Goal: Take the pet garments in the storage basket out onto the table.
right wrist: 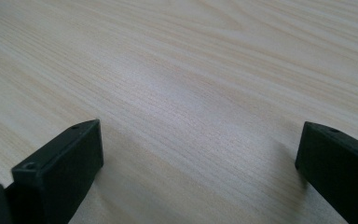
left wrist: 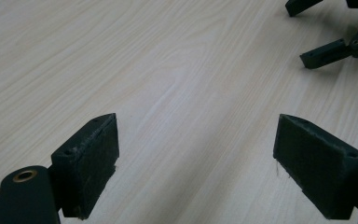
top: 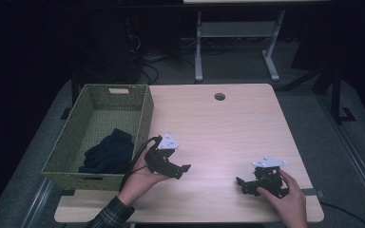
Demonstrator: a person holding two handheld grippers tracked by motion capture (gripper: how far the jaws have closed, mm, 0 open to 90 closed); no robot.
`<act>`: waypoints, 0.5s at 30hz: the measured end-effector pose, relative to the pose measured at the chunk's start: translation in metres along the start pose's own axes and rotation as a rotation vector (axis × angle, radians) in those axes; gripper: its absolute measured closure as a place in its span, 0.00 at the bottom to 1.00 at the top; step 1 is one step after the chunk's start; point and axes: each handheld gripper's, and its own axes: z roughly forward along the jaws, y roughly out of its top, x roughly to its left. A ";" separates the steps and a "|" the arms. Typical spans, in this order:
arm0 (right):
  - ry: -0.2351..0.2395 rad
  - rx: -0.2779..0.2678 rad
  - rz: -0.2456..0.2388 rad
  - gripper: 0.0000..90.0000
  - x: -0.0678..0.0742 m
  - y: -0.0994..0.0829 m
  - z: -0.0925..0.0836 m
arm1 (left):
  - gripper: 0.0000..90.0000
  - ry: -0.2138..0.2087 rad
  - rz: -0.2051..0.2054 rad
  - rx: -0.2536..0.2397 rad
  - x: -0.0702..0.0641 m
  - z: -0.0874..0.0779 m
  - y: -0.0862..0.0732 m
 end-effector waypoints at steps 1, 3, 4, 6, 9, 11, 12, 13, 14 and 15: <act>0.000 0.000 0.001 0.00 0.000 0.000 0.000 | 0.15 0.000 -0.001 -0.003 0.000 -0.001 0.001; 0.000 0.000 0.001 0.00 0.000 0.000 0.000 | 0.15 -0.005 0.001 -0.012 0.000 -0.004 0.003; 0.000 0.000 0.001 0.00 0.000 0.000 0.000 | 0.15 -0.006 0.002 -0.018 0.000 -0.006 0.004; 0.000 0.000 0.000 0.00 0.000 0.000 0.000 | 0.15 -0.015 0.006 -0.022 0.001 -0.008 0.006; 0.000 0.000 0.000 0.00 0.000 0.000 0.000 | 0.15 -0.028 0.004 -0.031 0.002 -0.013 0.009; 0.000 0.000 0.000 0.00 0.000 0.000 0.000 | 0.15 -0.034 0.007 -0.039 0.004 -0.017 0.011; 0.000 0.000 0.000 0.00 0.000 0.000 0.000 | 0.15 -0.034 0.007 -0.039 0.004 -0.017 0.011; 0.000 0.000 0.000 0.00 0.000 0.000 0.000 | 0.15 -0.034 0.004 -0.040 0.005 -0.019 0.012; 0.000 0.000 0.000 0.00 0.000 0.000 0.000 | 0.15 -0.033 0.001 -0.044 0.005 -0.020 0.013; 0.000 0.000 0.000 0.00 0.000 0.000 0.000 | 0.15 -0.031 0.004 -0.042 0.006 -0.023 0.014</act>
